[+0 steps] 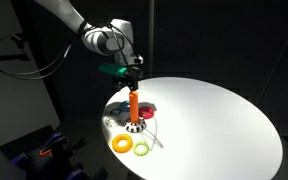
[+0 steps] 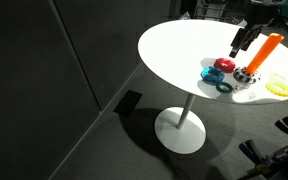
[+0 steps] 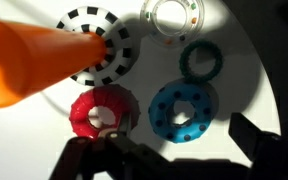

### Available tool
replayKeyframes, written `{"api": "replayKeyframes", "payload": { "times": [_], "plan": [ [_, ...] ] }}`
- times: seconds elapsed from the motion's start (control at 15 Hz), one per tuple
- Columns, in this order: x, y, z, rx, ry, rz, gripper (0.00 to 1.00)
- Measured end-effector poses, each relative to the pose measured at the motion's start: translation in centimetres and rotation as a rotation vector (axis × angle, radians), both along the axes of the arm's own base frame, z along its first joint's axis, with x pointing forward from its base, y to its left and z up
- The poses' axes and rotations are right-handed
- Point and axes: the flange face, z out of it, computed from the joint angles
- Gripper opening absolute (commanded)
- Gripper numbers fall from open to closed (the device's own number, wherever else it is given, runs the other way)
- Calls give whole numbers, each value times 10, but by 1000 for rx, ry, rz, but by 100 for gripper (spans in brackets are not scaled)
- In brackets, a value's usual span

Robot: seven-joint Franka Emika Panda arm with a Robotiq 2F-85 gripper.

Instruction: Put the blue ring to the right

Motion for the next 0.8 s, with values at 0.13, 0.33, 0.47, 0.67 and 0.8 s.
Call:
{"api": "replayKeyframes", "payload": {
  "times": [0.13,0.33,0.47,0.67,0.8],
  "plan": [
    [0,1,0,0,0,2,100],
    [0,1,-8,0,8,1,100],
    [0,0,-20,-1,3,-1,100],
    [4,0,-43,-3,-16,-3,100],
    [6,0,-55,-4,-33,-5,100]
  ]
}}
